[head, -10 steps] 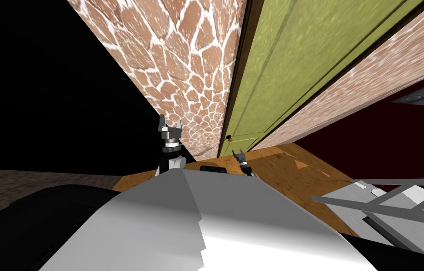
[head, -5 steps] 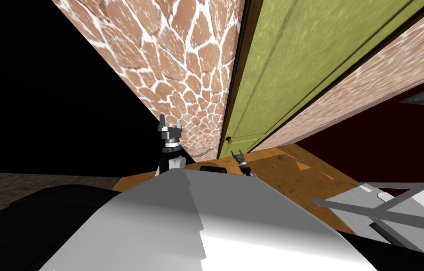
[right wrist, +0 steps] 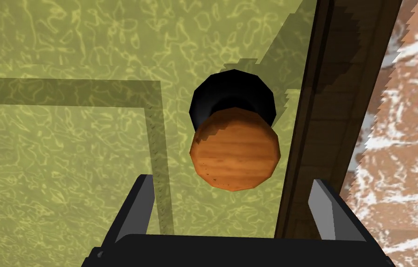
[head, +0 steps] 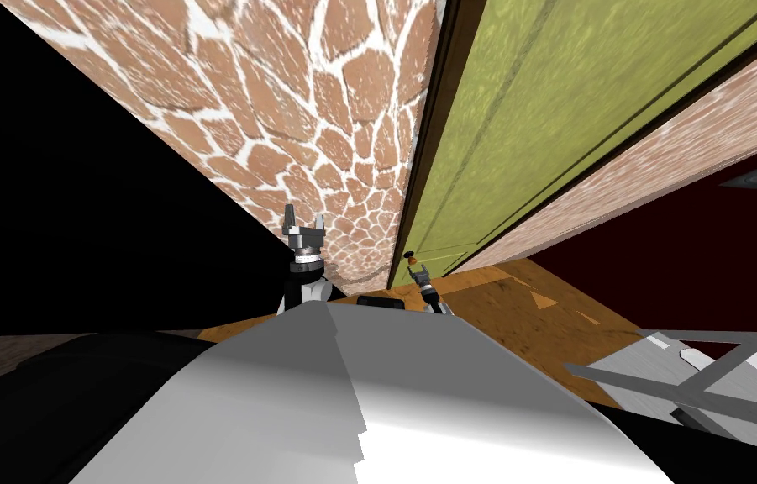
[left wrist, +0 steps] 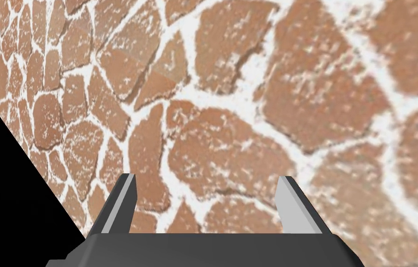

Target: Pull the door open

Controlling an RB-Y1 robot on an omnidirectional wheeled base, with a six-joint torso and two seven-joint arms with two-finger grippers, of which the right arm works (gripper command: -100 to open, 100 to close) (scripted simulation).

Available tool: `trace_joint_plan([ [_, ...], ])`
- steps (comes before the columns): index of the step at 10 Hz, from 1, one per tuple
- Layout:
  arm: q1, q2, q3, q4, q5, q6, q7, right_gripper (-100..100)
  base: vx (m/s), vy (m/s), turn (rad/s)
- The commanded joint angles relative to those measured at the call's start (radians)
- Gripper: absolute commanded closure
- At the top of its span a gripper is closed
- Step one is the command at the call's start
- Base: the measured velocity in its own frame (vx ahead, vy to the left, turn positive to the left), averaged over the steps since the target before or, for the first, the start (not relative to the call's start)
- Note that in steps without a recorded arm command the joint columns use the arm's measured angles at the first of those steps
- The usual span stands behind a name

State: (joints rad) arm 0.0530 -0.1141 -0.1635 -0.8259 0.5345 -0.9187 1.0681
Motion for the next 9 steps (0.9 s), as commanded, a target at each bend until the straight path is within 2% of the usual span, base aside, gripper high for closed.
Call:
trace_joint_plan([
  [1,-0.019,0.020,-0.011,0.013,0.017,0.007,0.009,-100,0.201,-0.019,0.107],
  [2,-0.007,0.014,-0.005,0.001,0.012,0.005,0.006,-100,0.084,-0.017,0.044],
  [3,-0.007,0.014,-0.005,0.001,0.012,0.005,0.006,100,-0.030,0.001,-0.013],
  [8,-0.007,0.014,-0.005,0.001,0.012,0.005,0.006,100,-0.010,0.003,-0.005],
  [9,-0.008,0.013,-0.002,0.002,0.000,0.007,-0.022,100,-0.024,-0.021,0.049],
])
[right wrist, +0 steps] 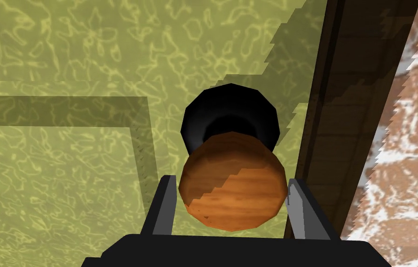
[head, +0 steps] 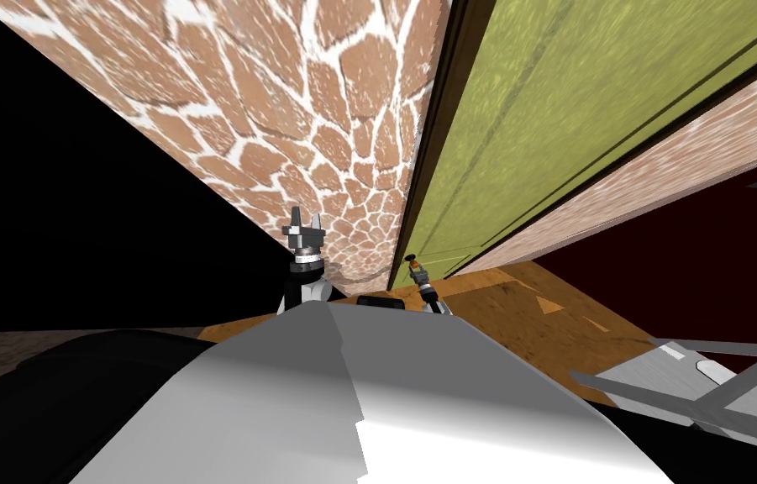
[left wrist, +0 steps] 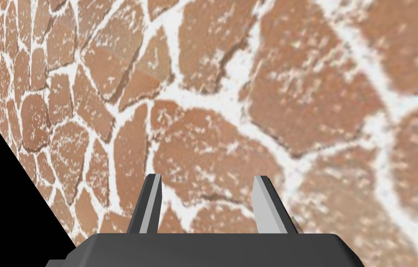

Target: Pull the door open

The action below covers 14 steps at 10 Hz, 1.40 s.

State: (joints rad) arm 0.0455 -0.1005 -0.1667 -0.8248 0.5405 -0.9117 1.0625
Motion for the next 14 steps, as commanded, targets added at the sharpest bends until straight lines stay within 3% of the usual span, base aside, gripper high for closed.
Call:
trace_joint_plan([
  [1,-0.001,-0.001,0.003,0.001,-0.017,0.001,-0.039,100,-0.060,-0.051,0.089],
  [14,-0.012,-0.012,0.034,0.008,-0.166,0.010,-0.343,100,-0.056,-0.025,0.092],
])
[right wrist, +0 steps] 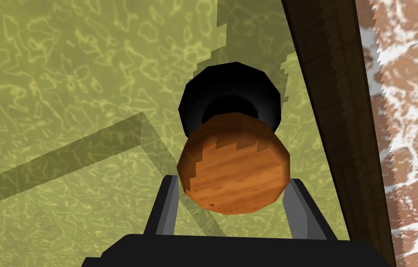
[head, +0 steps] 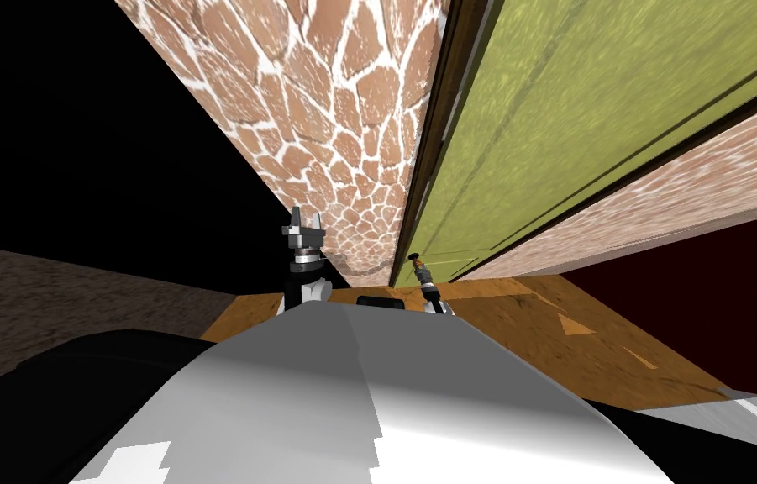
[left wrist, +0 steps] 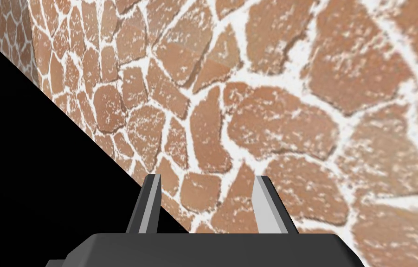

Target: Pull the door open

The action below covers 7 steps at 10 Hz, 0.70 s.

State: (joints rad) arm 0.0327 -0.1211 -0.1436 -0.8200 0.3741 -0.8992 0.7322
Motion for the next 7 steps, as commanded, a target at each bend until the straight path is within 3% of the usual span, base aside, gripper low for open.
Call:
trace_joint_plan([
  [1,-0.001,0.007,0.014,0.005,-0.018,-0.001,-0.048,100,-0.043,-0.012,0.103],
  [7,-0.007,0.002,0.031,0.009,-0.099,0.004,-0.192,100,-0.051,-0.018,0.105],
])
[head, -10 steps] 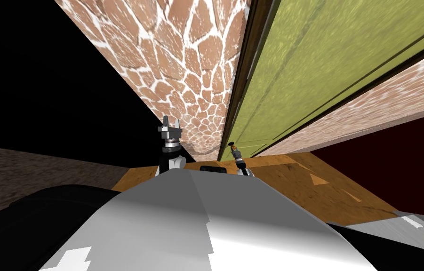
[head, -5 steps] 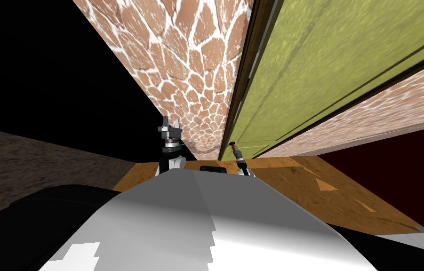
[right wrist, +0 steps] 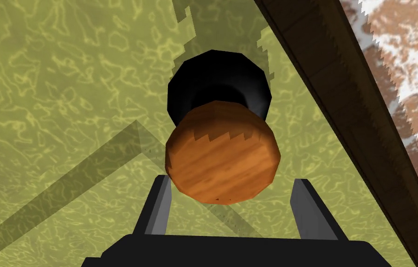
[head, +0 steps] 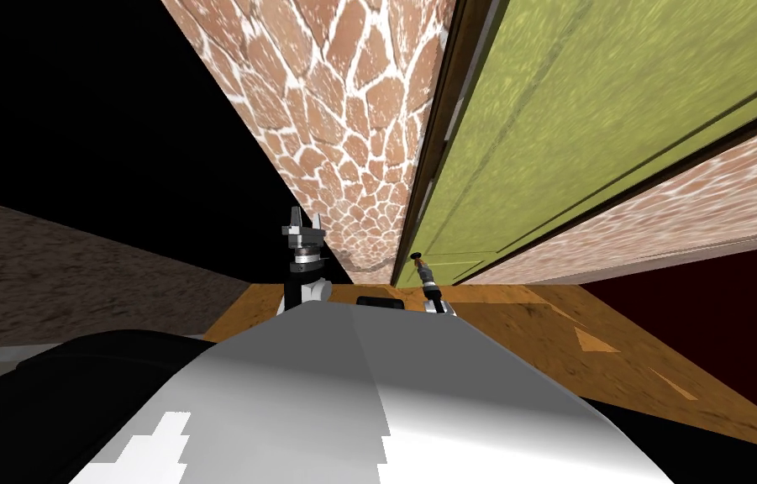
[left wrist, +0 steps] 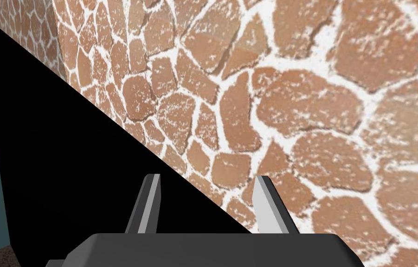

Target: Pull the door open

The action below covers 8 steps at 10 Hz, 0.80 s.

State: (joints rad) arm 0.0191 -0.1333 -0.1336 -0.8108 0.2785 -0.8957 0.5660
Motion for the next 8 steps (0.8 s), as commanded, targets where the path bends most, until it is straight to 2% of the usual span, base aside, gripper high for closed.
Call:
trace_joint_plan([
  [1,0.007,0.014,0.021,0.000,-0.003,0.000,-0.033,100,-0.050,-0.002,0.064],
  [3,0.004,0.011,0.029,0.002,-0.046,0.003,-0.096,100,-0.048,-0.007,0.134],
  [4,0.004,0.011,0.029,0.002,-0.046,0.003,-0.112,100,-0.050,-0.023,0.079],
  [5,0.002,0.009,0.034,0.003,-0.070,0.004,-0.144,100,-0.060,-0.025,0.135],
  [8,0.002,0.009,0.034,0.003,-0.070,0.004,-0.152,100,-0.018,-0.012,0.007],
])
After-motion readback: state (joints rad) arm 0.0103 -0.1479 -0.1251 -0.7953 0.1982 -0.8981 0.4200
